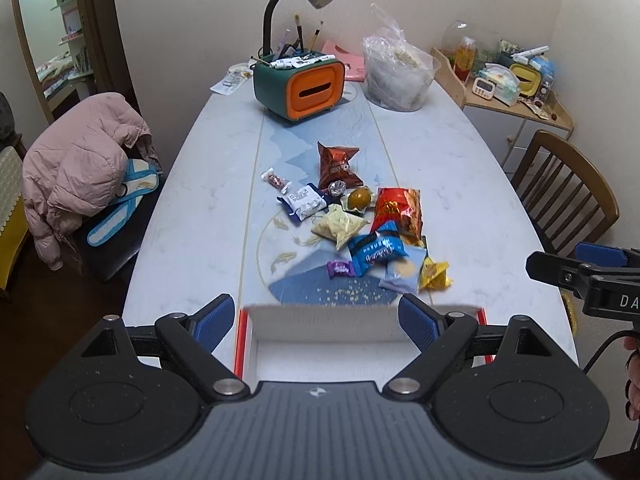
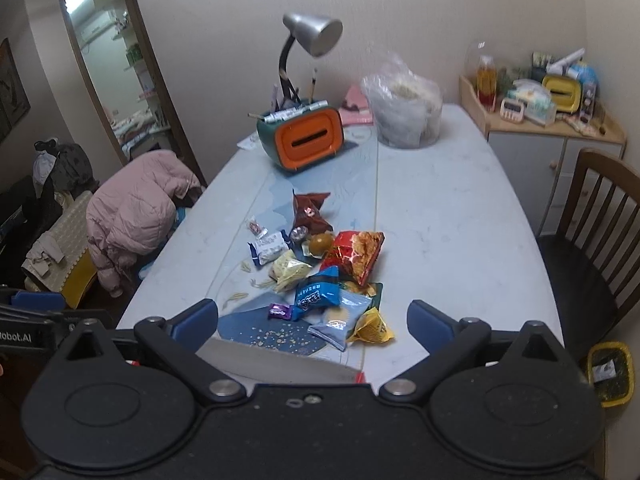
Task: Organize snacks
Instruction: 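Reach the left tool to the cream pastry while the right tool reaches the yellow chip bag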
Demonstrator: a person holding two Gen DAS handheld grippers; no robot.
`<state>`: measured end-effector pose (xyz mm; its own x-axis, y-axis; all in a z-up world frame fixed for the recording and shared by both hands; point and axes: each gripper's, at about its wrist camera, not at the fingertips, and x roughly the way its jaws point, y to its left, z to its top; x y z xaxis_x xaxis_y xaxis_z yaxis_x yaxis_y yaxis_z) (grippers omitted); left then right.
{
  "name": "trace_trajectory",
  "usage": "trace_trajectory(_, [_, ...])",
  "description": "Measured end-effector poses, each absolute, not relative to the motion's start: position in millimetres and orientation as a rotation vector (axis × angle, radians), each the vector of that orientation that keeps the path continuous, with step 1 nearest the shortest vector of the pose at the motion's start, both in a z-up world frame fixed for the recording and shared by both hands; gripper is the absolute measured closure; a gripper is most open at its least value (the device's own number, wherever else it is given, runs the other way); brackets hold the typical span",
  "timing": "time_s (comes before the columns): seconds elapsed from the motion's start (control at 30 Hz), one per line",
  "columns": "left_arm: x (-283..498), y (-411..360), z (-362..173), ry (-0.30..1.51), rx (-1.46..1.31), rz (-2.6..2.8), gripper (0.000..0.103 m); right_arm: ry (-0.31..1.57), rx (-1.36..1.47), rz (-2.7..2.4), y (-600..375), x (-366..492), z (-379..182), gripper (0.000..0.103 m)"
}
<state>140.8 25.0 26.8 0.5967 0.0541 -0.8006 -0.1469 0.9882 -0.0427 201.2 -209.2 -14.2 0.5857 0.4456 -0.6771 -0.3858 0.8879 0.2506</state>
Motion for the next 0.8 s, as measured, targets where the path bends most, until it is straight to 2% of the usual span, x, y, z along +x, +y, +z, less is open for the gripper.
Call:
trace_trajectory(0.37, [241.9,25.6,21.8,1.060,-0.151,0.127,0.014,1.034,0.095,0.497,-212.1,300.1,-36.0,0.011])
trace_trajectory(0.53, [288.9,28.7,-4.3,1.143,-0.211,0.144,0.014,1.159,0.100,0.507,-204.2,330.7,-70.3,0.020])
trace_trajectory(0.8, [355.2,42.9,-59.2,1.241,-0.332,0.211,0.014,1.315,0.081,0.526,-197.0,358.7,-121.5,0.021])
